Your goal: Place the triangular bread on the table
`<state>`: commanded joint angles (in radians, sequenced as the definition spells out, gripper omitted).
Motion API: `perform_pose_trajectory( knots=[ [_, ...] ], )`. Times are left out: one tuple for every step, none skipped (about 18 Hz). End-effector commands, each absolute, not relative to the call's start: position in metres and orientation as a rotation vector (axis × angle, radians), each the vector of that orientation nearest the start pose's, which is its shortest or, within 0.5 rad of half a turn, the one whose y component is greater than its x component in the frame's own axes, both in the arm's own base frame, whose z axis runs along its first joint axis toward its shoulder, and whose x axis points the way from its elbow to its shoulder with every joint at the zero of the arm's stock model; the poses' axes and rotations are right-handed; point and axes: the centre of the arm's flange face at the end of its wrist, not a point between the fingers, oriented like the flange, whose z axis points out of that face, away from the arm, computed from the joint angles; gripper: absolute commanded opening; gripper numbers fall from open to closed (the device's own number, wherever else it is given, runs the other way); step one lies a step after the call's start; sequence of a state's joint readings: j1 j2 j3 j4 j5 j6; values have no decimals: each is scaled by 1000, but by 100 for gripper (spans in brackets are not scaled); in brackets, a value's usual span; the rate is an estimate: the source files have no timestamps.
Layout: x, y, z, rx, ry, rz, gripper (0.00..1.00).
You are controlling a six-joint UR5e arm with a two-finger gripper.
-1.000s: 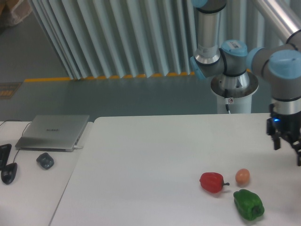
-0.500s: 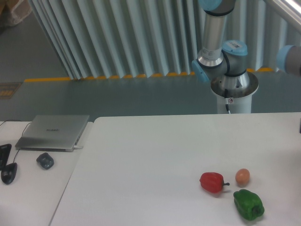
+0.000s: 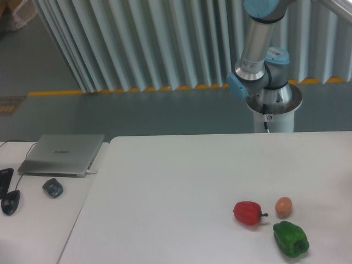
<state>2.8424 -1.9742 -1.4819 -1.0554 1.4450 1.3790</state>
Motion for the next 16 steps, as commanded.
perform_pose_trajectory(
  knots=[
    [-587, 332, 355, -2956, 175, 245, 100],
    [-589, 331, 355, -2956, 176, 250, 100],
    [-591, 327, 354, -2956, 169, 253, 100],
    [-596, 324, 356, -2955, 156, 262, 100],
    [-599, 324, 358, -2952, 161, 276, 100],
    [-601, 325, 359, -2945, 178, 305, 100],
    [-605, 324, 351, -2947, 187, 311, 100],
    [-611, 317, 350, -2950, 169, 310, 100],
    [-615, 309, 347, -2954, 151, 306, 100],
    [-617, 308, 345, -2955, 146, 302, 100],
    [-619, 305, 342, -2959, 146, 299, 100],
    [-621, 302, 341, -2962, 154, 299, 100],
    [-623, 297, 338, -2965, 154, 293, 100],
    [-625, 295, 336, -2966, 154, 289, 100],
    [-626, 292, 332, -2970, 149, 279, 100],
    [-626, 288, 329, -2972, 139, 268, 100]
  ],
)
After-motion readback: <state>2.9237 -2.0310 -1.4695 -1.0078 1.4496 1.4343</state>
